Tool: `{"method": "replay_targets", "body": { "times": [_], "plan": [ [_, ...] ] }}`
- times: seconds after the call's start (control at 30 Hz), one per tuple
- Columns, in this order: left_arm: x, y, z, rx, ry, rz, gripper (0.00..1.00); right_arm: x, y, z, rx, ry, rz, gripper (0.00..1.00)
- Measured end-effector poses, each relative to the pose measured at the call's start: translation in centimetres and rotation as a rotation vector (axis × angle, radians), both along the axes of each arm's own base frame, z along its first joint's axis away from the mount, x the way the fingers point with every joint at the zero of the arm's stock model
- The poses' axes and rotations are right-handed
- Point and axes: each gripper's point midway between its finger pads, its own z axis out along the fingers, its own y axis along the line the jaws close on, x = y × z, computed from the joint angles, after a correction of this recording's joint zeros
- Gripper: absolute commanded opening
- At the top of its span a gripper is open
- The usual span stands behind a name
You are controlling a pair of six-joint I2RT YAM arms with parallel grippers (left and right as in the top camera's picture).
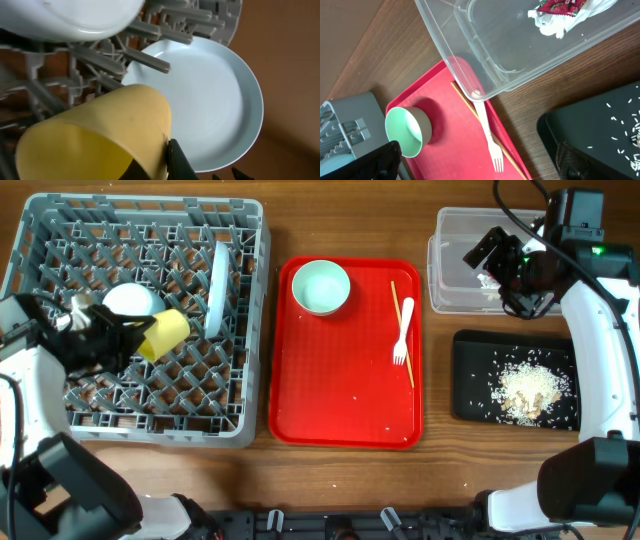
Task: Sort waste into correct bins and load items into the dishwasher rack
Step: 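Lower the yellow cup into the rack and open the left gripper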
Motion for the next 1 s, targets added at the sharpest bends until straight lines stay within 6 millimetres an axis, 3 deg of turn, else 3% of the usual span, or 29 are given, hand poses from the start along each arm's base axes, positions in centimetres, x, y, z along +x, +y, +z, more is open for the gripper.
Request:
{"method": "replay_targets", "body": {
  "times": [0.13, 0.27, 0.37, 0.47, 0.53, 0.73, 0.9, 1.0],
  "plan": [
    [-2.7, 3.3, -1.2, 0.095, 0.119, 0.113, 0.32, 0.0, 0.0, 0.0, 0.0, 0.0, 0.0, 1.0],
    [-5.9, 7.3, -2.4, 0.212, 0.25, 0.24, 0.36, 0.0, 0.0, 0.0, 0.0, 0.0, 0.0, 1.0],
    [-6.9, 8.4, -2.3, 0.271, 0.279, 0.274, 0.34, 0.0, 0.0, 0.0, 0.0, 0.0, 0.0, 1.0],
    [-7.2, 8.6, -2.5, 0.287, 0.3, 0.279, 0.2, 0.0, 0.0, 0.0, 0.0, 0.0, 0.0, 1.0],
    [-7.2, 8.7, -2.5, 0.289, 0.298, 0.28, 0.04, 0.0, 0.0, 0.0, 0.0, 0.0, 0.0, 1.0],
    [-6.5, 8.0, -2.1, 0.276, 0.264, 0.258, 0.04, 0.0, 0.0, 0.0, 0.0, 0.0, 0.0, 1.0],
    [-3.3, 4.6, -1.5, 0.314, 0.174, 0.13, 0.04, 0.0, 0.0, 0.0, 0.0, 0.0, 0.0, 1.0],
    [-2.8, 3.2, -1.3, 0.313, 0.17, 0.087, 0.04, 0.0, 0.0, 0.0, 0.0, 0.0, 0.0, 1.0]
  ]
}}
